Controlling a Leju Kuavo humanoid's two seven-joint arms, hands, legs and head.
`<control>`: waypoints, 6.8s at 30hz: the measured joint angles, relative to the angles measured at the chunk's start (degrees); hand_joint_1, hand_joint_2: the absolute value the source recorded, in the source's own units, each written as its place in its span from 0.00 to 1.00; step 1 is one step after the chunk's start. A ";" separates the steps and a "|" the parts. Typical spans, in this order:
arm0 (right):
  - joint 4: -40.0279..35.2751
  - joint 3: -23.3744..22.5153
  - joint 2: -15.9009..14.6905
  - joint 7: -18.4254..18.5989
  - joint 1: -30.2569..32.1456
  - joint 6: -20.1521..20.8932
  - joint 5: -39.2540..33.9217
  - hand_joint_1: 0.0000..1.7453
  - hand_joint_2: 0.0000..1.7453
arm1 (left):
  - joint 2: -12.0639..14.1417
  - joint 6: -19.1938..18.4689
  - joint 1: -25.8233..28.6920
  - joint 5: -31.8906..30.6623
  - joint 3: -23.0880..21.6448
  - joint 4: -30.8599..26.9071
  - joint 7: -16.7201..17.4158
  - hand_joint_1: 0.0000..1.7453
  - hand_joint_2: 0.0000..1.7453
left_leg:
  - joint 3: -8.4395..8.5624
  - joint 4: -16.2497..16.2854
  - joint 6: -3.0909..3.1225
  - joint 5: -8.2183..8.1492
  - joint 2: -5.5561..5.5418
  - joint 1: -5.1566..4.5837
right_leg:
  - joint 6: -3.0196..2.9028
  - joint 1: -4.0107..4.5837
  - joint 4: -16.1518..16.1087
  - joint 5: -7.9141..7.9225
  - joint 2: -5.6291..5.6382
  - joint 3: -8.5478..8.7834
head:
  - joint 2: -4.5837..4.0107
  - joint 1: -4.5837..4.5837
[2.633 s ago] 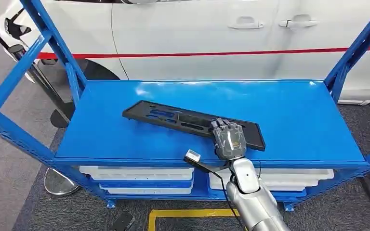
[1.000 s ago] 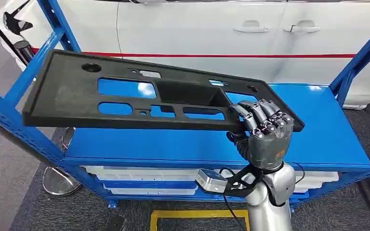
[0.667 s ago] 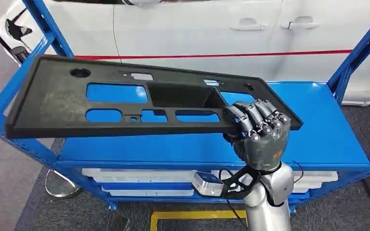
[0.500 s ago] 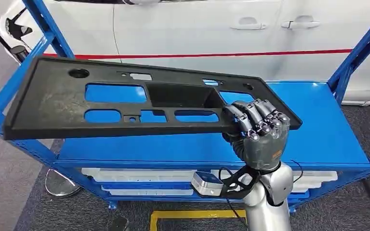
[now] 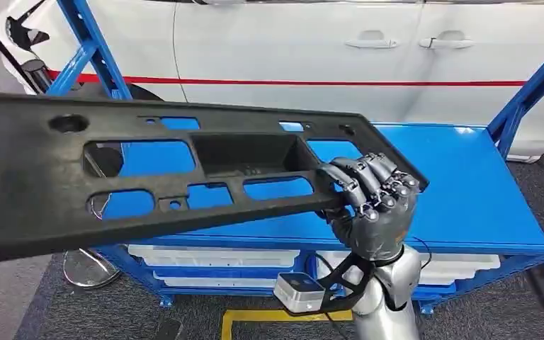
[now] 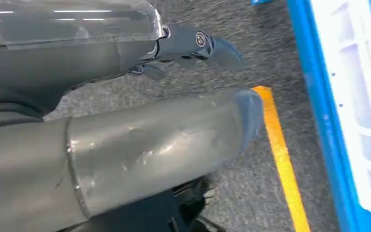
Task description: Take the parts from the cabinet and place them on the table.
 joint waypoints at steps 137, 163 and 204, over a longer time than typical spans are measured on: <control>12.70 10.73 -2.36 9.44 -3.38 0.00 5.97 1.00 1.00 | -1.38 -4.09 -2.09 -1.77 -4.35 -0.11 4.28 0.00 0.00 | -7.16 17.32 -3.61 -6.08 0.64 0.23 | -3.26 0.53 -12.60 6.15 -0.17 3.68 | 0.00 -0.06; 13.51 10.86 -2.32 9.79 -3.72 0.00 7.00 1.00 1.00 | -1.38 -4.59 -1.92 -1.70 -4.42 -0.35 3.91 0.00 0.00 | -5.82 6.60 -3.71 -3.37 0.77 0.34 | -2.82 -0.30 -12.94 3.42 -0.19 7.44 | 0.00 -0.04; 15.08 10.88 -0.70 8.98 -4.29 0.00 7.24 1.00 1.00 | -1.05 -4.52 -2.49 -1.09 -4.48 -0.50 3.91 0.00 0.00 | 6.34 -0.73 -2.19 -5.64 0.53 -0.65 | -2.10 0.28 -12.34 10.03 -0.29 0.77 | 0.00 -0.09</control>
